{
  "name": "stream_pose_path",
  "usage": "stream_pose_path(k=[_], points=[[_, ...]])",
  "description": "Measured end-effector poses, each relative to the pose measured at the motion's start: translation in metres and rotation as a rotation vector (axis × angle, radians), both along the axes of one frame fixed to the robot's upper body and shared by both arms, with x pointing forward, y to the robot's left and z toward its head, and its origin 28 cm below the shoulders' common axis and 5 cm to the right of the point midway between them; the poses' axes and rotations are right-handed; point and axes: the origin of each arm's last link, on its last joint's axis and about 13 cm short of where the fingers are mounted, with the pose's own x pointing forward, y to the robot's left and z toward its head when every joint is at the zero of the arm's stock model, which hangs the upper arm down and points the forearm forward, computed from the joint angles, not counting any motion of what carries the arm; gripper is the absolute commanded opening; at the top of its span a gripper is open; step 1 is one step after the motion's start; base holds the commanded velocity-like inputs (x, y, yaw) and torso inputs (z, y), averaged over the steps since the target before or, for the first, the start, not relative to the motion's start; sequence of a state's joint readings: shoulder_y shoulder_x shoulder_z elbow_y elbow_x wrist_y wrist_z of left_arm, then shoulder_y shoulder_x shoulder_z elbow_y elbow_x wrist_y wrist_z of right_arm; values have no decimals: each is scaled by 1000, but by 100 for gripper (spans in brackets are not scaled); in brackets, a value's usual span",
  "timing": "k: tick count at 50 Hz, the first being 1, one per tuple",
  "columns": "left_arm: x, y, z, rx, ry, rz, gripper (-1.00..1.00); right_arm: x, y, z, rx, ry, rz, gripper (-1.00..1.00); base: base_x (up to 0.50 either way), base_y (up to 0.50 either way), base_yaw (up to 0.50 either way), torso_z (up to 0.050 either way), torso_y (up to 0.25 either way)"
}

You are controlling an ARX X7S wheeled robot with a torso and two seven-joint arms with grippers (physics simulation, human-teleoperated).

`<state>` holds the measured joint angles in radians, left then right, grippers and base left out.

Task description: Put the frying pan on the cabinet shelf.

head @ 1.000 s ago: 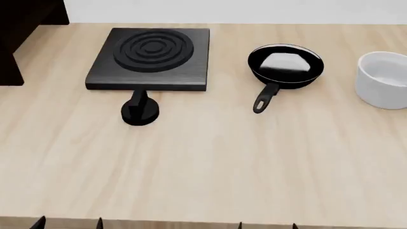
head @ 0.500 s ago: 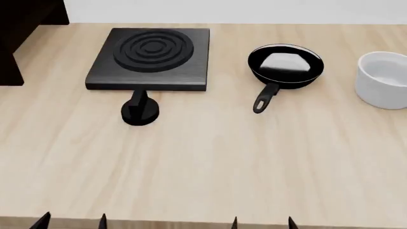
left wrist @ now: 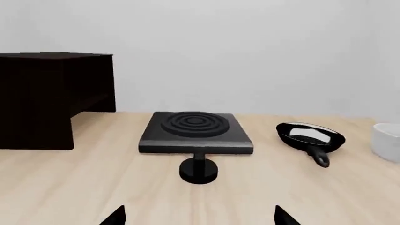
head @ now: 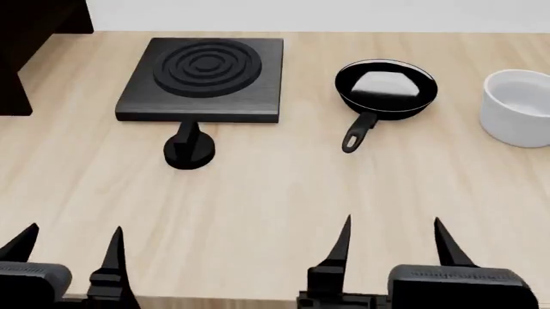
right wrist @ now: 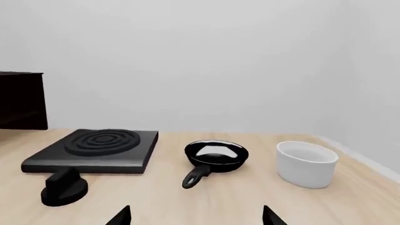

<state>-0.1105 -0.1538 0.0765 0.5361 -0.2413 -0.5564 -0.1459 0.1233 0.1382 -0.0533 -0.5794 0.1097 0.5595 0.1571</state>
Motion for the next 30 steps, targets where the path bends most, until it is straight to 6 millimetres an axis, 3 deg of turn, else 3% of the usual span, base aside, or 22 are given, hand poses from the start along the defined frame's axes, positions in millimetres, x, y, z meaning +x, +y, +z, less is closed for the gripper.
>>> stream_pose_path(k=[10,21,30], points=[[0,-1,27,17,17,-46,100,-2,-3,37,-22,-15,0,100,0,0,0,0,0],[-3,0,31,20,39,-65,100,-6,-8,39,-26,33,-6,100,0,0,0,0,0],[-5,0,32,10,47,-72,100,-8,-11,36,-40,52,-12,100,349,189,0,0,0]])
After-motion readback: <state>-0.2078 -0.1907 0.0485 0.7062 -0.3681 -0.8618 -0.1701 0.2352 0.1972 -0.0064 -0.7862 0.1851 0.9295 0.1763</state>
